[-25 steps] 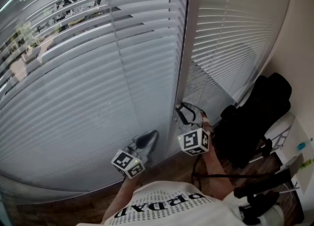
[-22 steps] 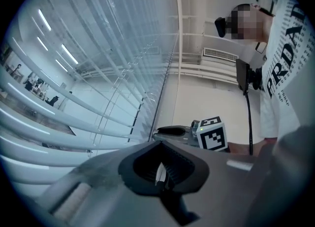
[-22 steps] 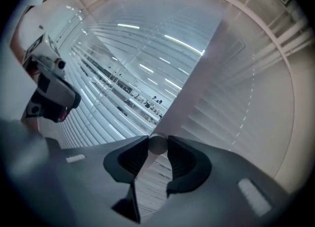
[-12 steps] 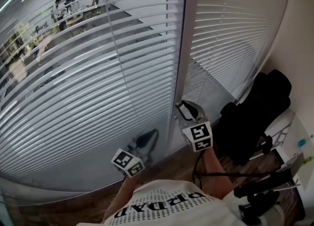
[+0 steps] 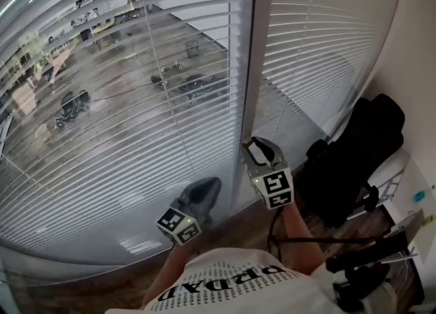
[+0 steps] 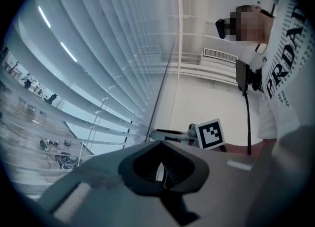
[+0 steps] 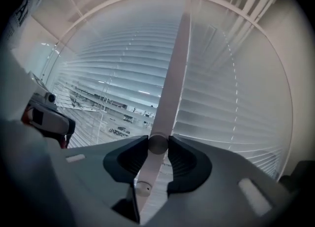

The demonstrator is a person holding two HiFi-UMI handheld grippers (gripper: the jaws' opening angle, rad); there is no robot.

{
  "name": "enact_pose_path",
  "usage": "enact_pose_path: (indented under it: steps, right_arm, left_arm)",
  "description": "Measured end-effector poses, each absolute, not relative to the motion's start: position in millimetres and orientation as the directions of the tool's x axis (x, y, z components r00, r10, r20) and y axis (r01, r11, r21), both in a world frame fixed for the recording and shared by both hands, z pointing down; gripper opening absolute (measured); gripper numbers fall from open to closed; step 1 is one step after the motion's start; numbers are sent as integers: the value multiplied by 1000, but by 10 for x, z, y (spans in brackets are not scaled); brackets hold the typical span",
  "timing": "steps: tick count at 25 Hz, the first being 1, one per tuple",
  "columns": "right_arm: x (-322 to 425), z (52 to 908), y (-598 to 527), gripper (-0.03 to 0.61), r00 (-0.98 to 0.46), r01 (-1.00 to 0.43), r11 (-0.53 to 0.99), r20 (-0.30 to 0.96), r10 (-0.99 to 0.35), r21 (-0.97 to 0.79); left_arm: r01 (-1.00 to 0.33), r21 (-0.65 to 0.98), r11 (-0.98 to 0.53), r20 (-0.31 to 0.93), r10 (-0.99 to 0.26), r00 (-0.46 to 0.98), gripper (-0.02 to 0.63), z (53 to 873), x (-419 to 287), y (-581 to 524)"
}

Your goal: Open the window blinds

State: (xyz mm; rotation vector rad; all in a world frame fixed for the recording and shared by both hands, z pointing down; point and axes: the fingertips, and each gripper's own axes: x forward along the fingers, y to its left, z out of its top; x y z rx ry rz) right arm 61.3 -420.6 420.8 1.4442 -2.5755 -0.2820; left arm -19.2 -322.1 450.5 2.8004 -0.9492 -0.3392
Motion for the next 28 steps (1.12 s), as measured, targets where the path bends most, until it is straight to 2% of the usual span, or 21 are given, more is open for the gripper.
enact_pose_path:
  steps: [2, 6, 9, 13, 24, 28]
  right_arm:
    - [619, 4201, -4195, 138, -509, -812, 505, 67, -858, 292]
    - [631, 4191, -4168, 195, -478, -740, 463, 102, -872, 488]
    - [584, 4198, -4182, 196, -464, -681, 440, 119, -878, 586]
    - [558, 4258, -4192, 135, -480, -712, 474, 135, -867, 518]
    - [580, 4243, -4210, 135, -519, -794, 523, 105, -849, 310]
    - [617, 4292, -4230, 135, -537, -826, 544, 88, -839, 148]
  left_arm:
    - [-578, 227, -784, -161, -616, 771, -8, 4492, -195, -3224]
    - [-584, 233, -778, -158, -623, 766, -8, 4480, -206, -3222]
    - [-581, 234, -780, -159, -620, 768, -8, 4477, -192, -3232]
    - [-574, 228, -786, -161, -612, 774, -8, 4479, -161, -3225]
    - [-580, 239, -779, -162, -621, 767, -8, 4474, -183, -3252]
    - [-575, 235, -784, -164, -615, 772, -8, 4490, -168, -3247]
